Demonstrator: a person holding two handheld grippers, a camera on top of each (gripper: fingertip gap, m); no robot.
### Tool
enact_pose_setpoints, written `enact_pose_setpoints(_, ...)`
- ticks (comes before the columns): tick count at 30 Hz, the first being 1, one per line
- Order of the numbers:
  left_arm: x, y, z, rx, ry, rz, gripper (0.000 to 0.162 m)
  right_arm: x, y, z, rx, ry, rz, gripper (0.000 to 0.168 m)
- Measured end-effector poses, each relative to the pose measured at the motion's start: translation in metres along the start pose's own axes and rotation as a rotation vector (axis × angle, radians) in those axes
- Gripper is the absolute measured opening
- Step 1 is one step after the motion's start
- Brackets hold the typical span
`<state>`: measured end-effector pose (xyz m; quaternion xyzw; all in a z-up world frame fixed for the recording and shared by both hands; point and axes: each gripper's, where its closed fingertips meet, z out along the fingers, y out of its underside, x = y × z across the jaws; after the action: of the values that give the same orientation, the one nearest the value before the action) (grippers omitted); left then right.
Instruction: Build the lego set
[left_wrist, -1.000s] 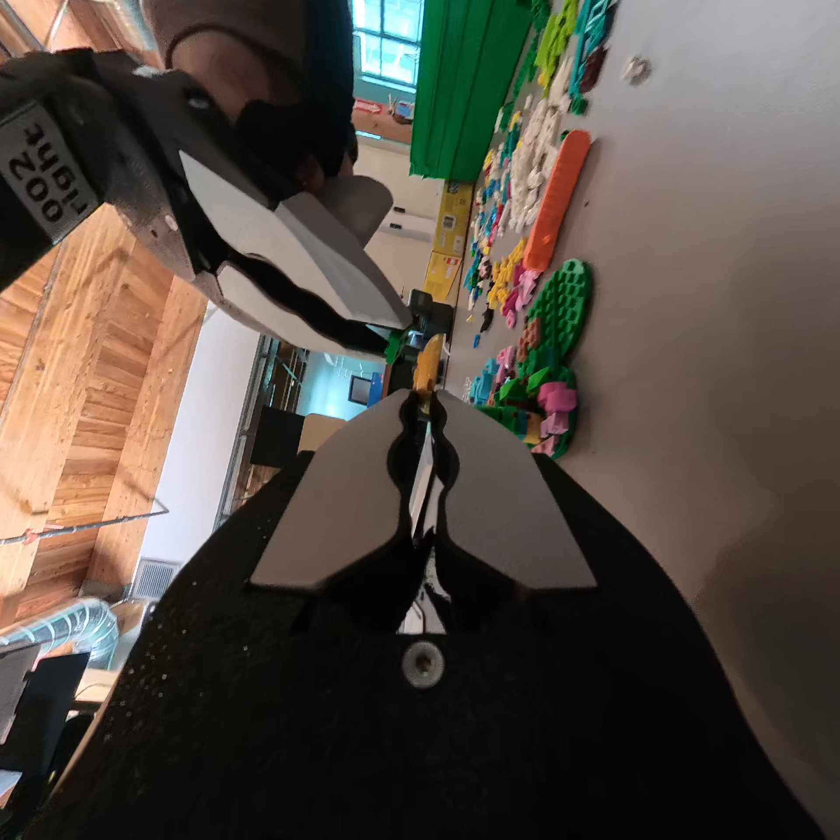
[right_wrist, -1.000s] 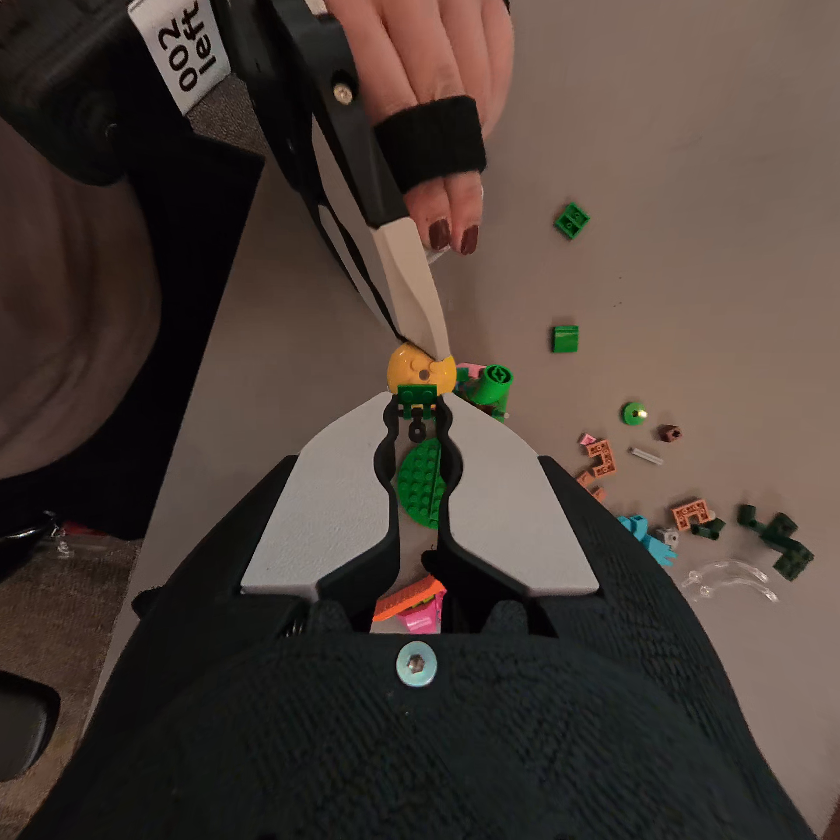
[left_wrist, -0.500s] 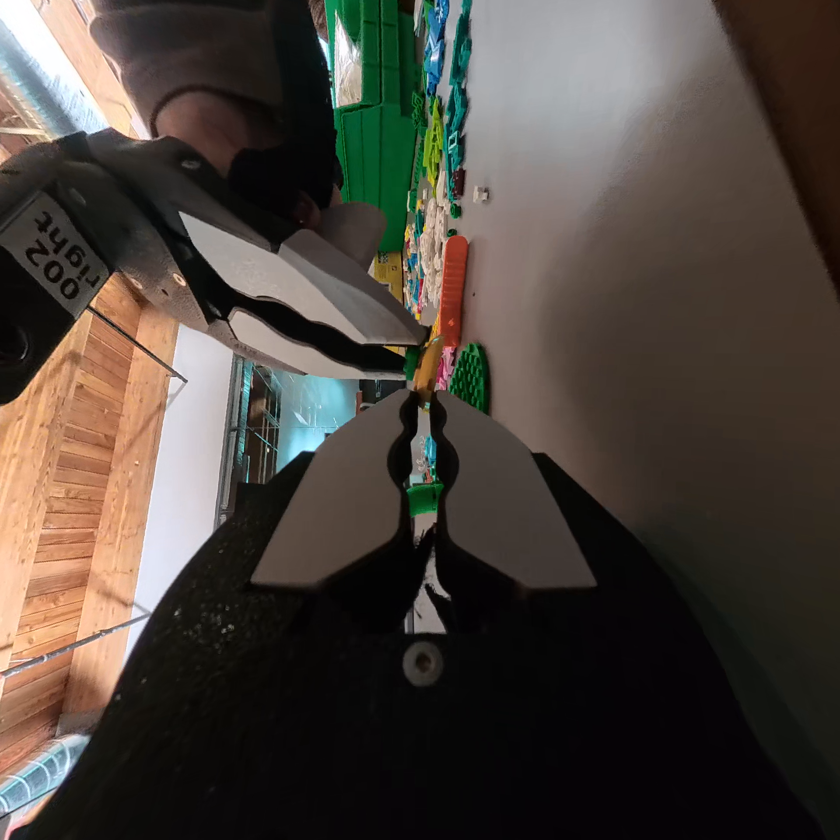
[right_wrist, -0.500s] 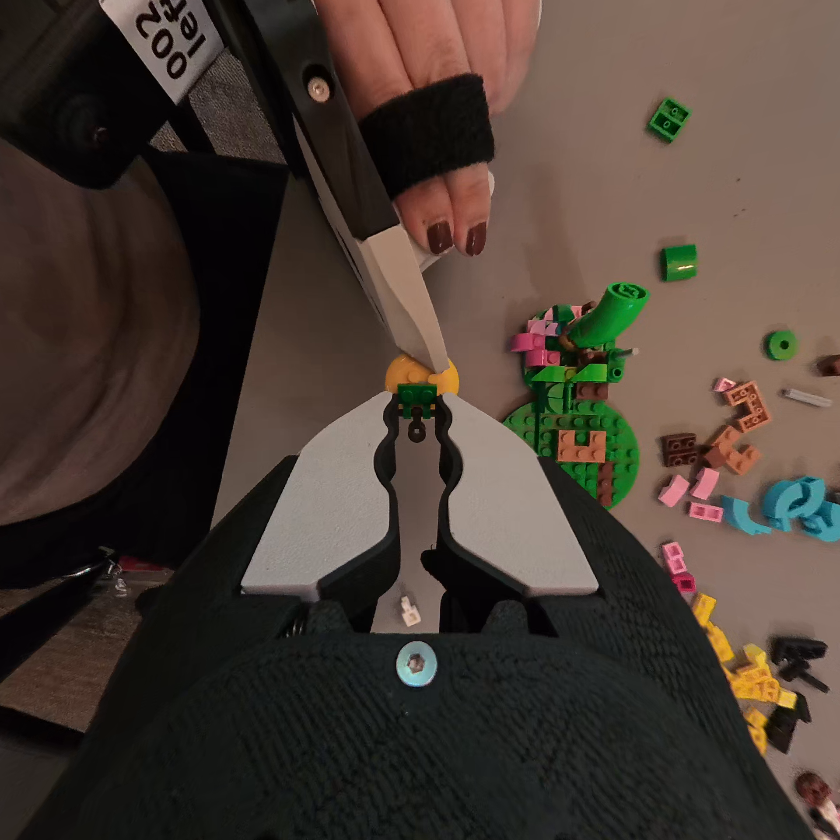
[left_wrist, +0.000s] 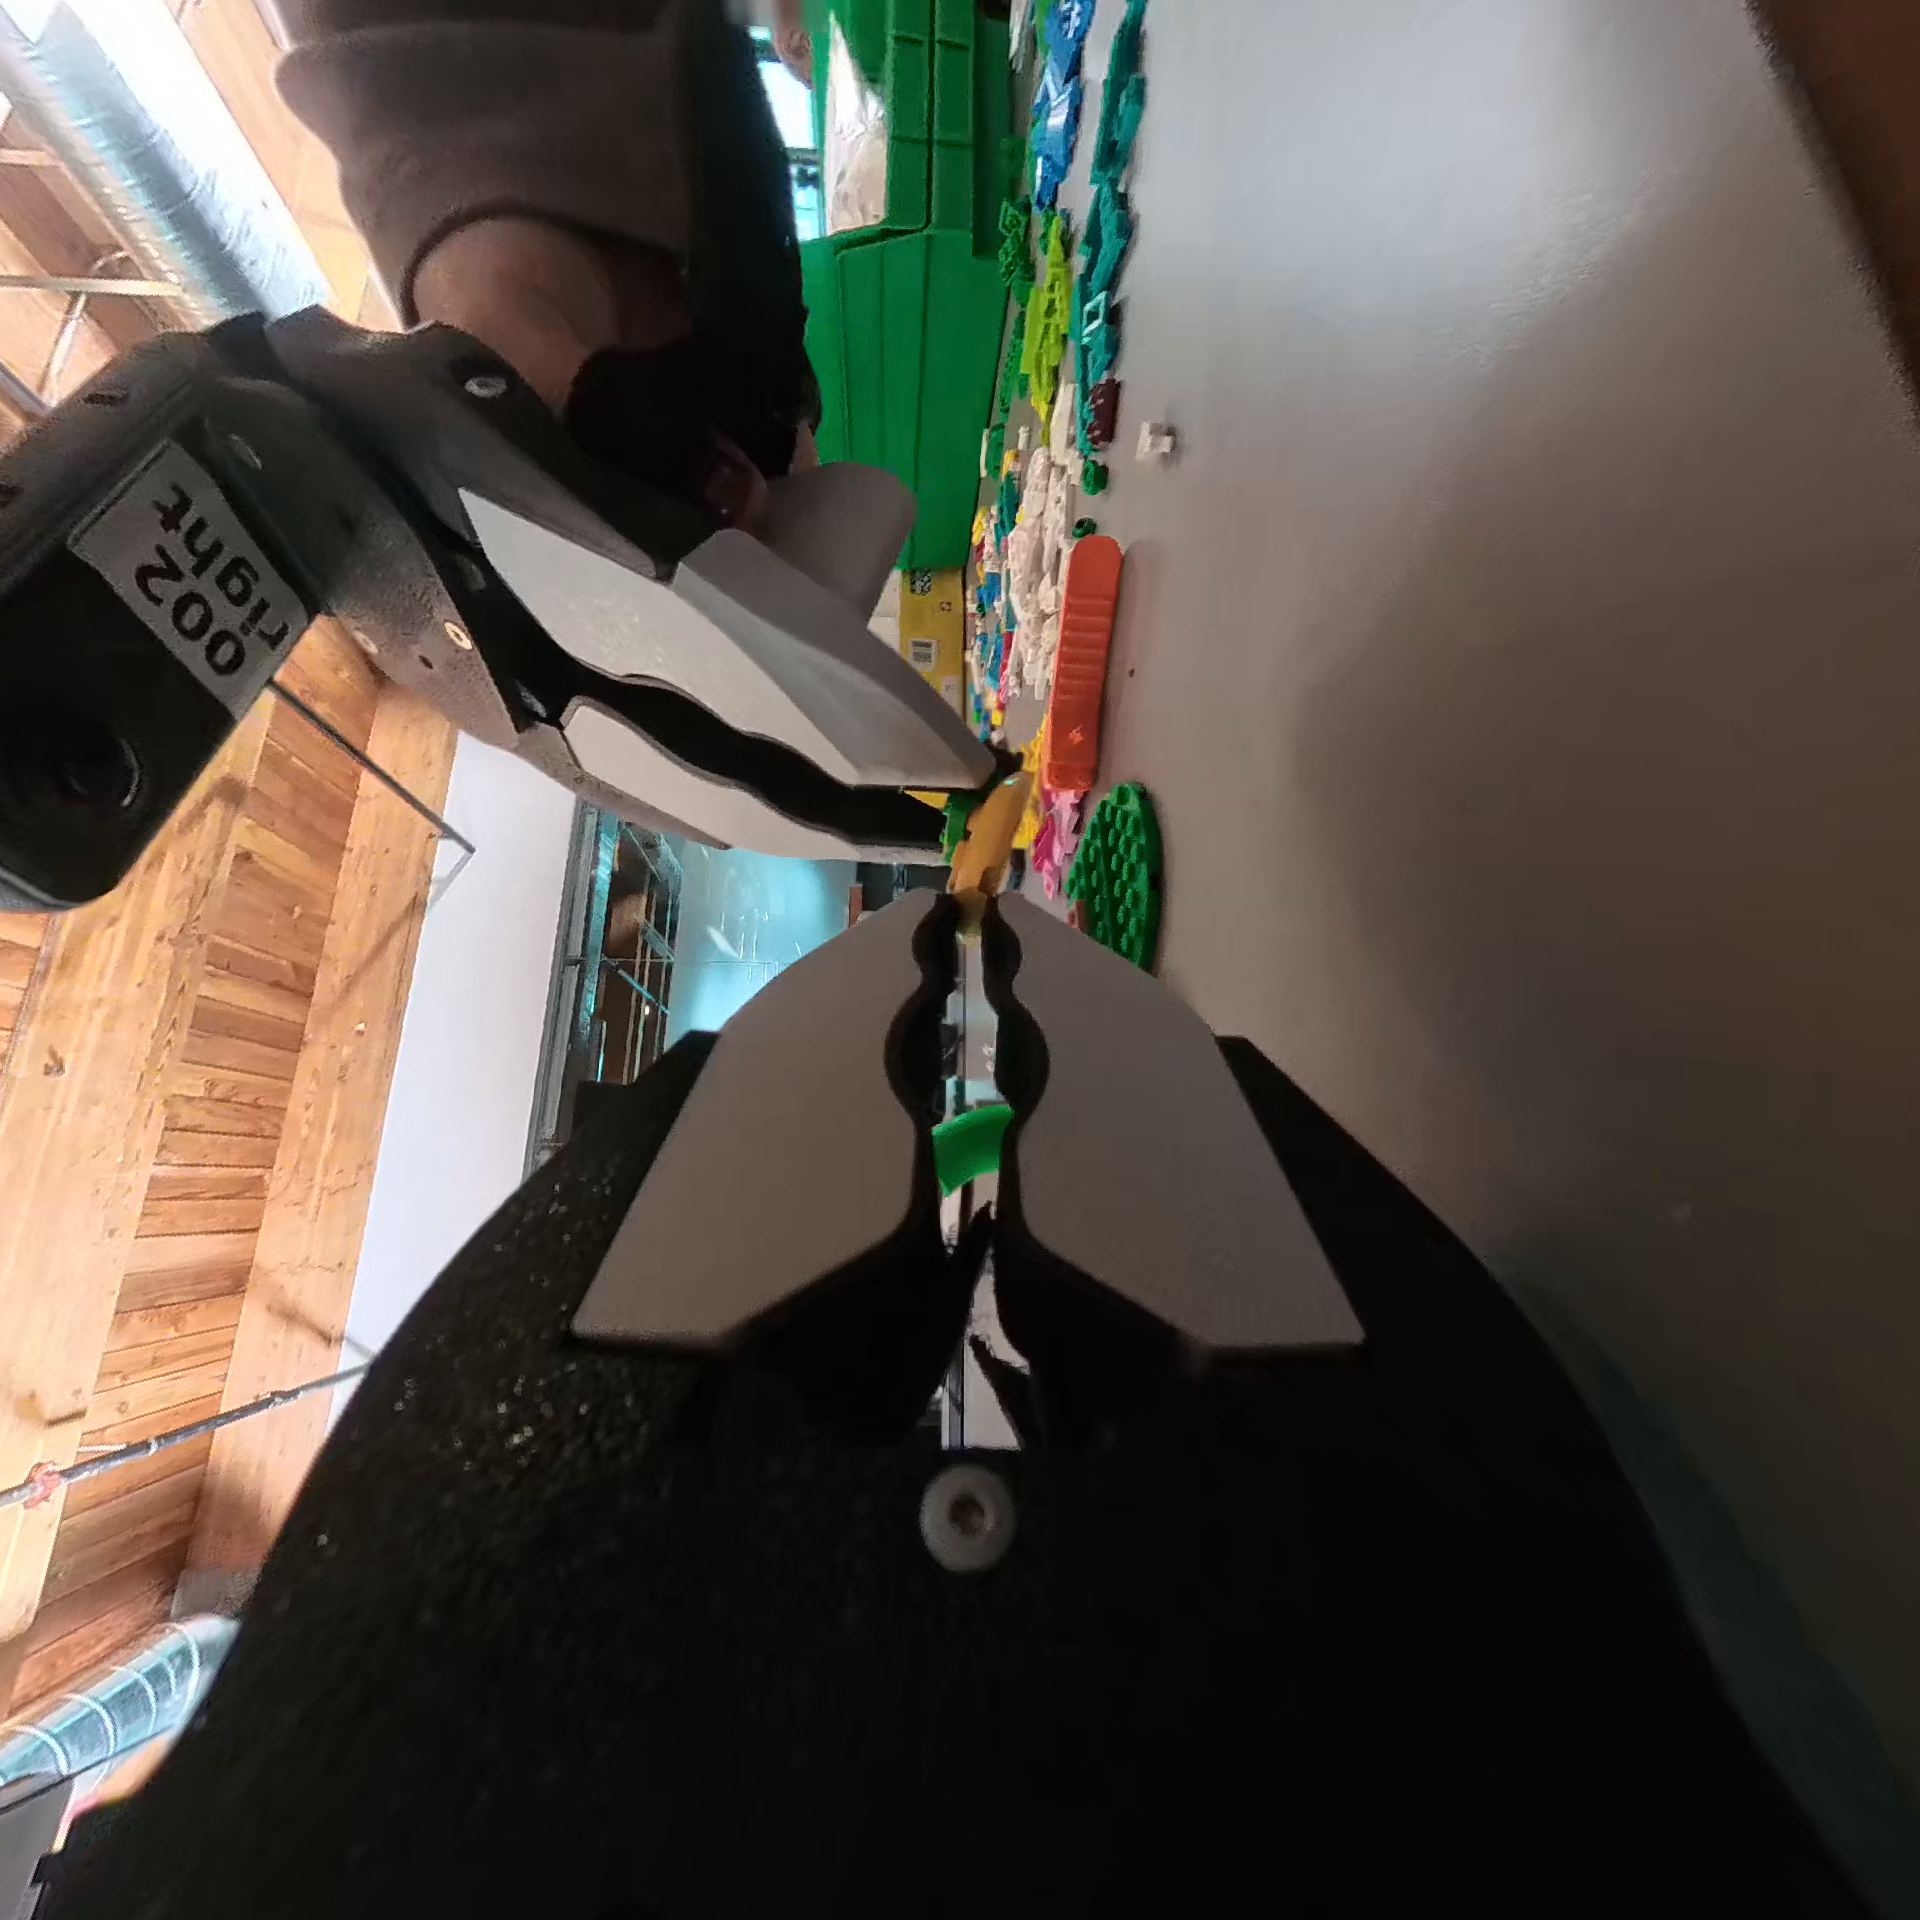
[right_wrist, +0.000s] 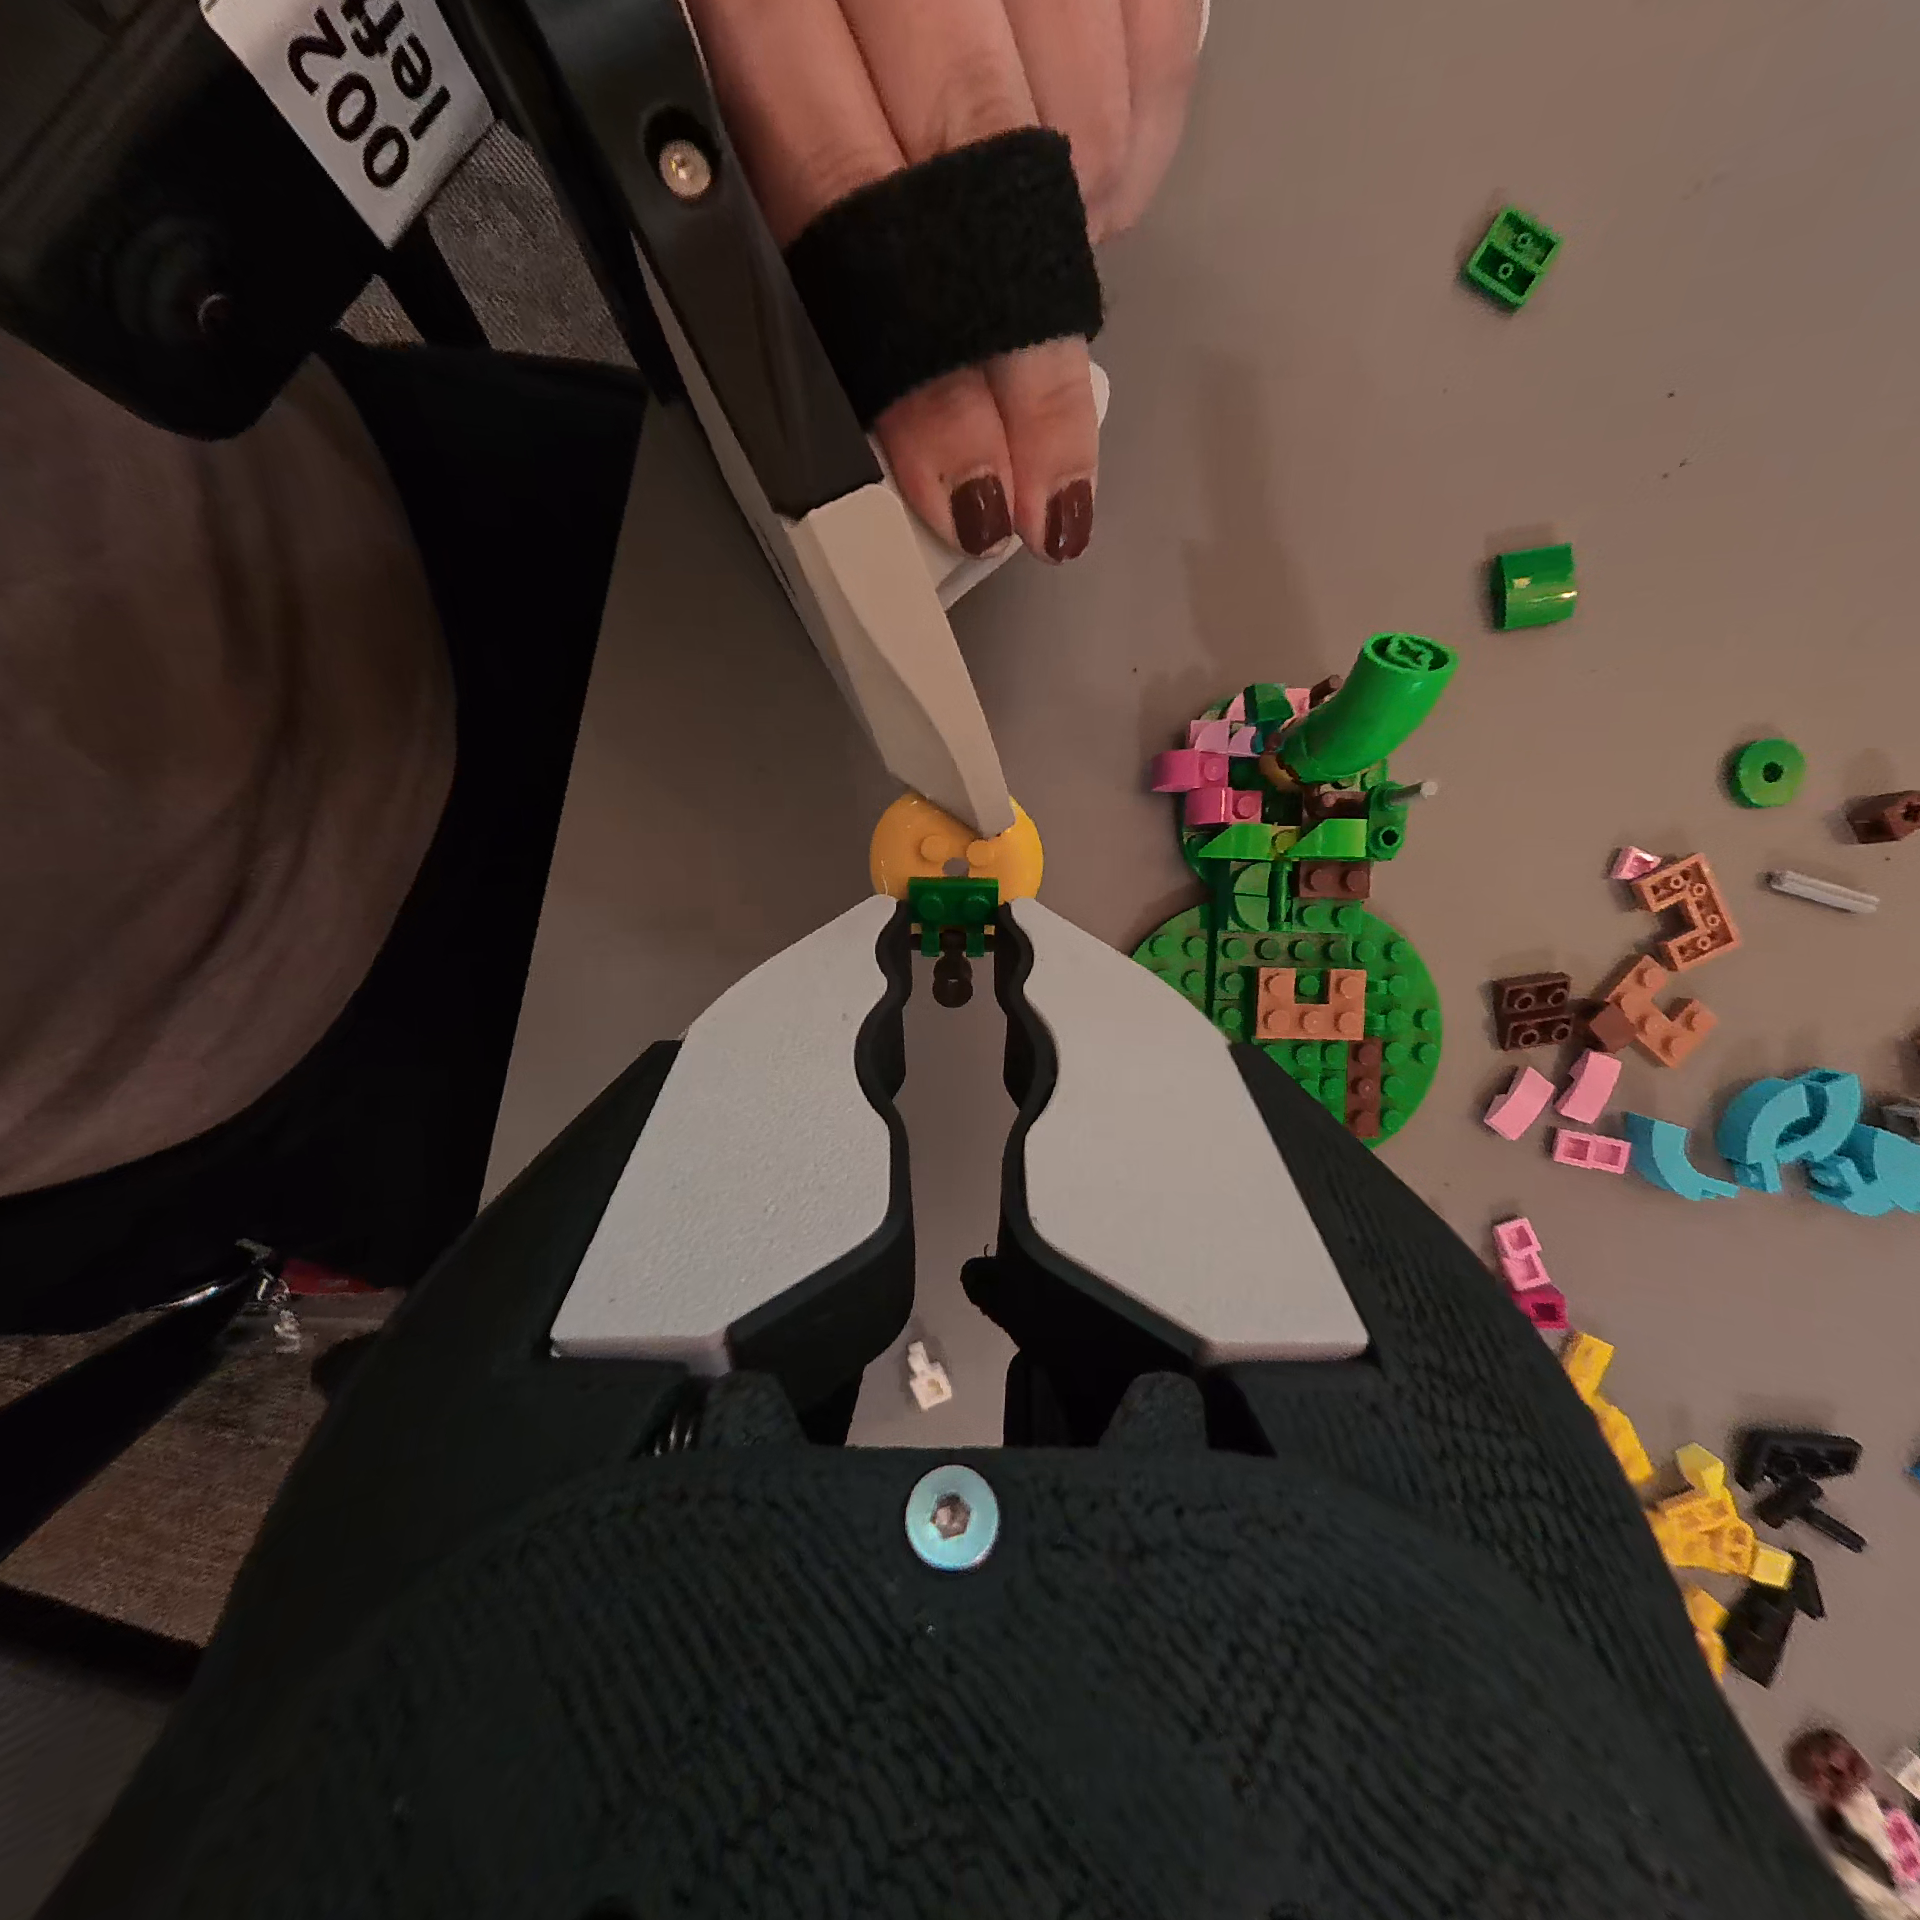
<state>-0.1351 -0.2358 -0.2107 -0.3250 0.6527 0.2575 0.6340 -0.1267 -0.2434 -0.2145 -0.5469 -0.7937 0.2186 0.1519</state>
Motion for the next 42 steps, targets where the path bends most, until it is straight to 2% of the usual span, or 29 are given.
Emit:
enact_pose_setpoints(6, 0.0, 0.0, 0.001, -0.018, -0.004, 0.01, 0.005, 0.001, 0.002, 0.0, -0.135, 0.025, -0.08, 0.013)
enact_pose_setpoints(17, 0.006, 0.002, 0.003, -0.051, 0.017, 0.05, 0.005, 0.003, 0.008, 0.006, -0.381, -0.024, -0.034, 0.013)
enact_pose_setpoints(30, -0.004, 0.007, 0.002, -0.048, -0.009, -0.054, 0.005, 0.007, 0.0, -0.002, -0.309, -0.017, -0.021, 0.015)
enact_pose_setpoints(33, -0.014, 0.017, 0.001, -0.074, -0.033, -0.173, 0.005, 0.005, -0.012, -0.008, -0.229, 0.008, -0.017, 0.048)
enact_pose_setpoints(36, -0.033, 0.029, -0.002, -0.05, -0.06, -0.497, 0.005, 0.015, -0.028, -0.019, -0.129, 0.19, -0.099, 0.077)
enact_pose_setpoints(39, -0.055, 0.026, -0.009, 0.107, -0.054, -0.844, 0.005, 0.025, -0.039, -0.028, -0.061, 0.428, -0.238, 0.075)
enact_pose_setpoints(42, -0.062, 0.025, -0.013, 0.165, -0.043, -0.939, 0.005, 0.027, -0.046, -0.032, 0.002, 0.547, -0.307, 0.053)
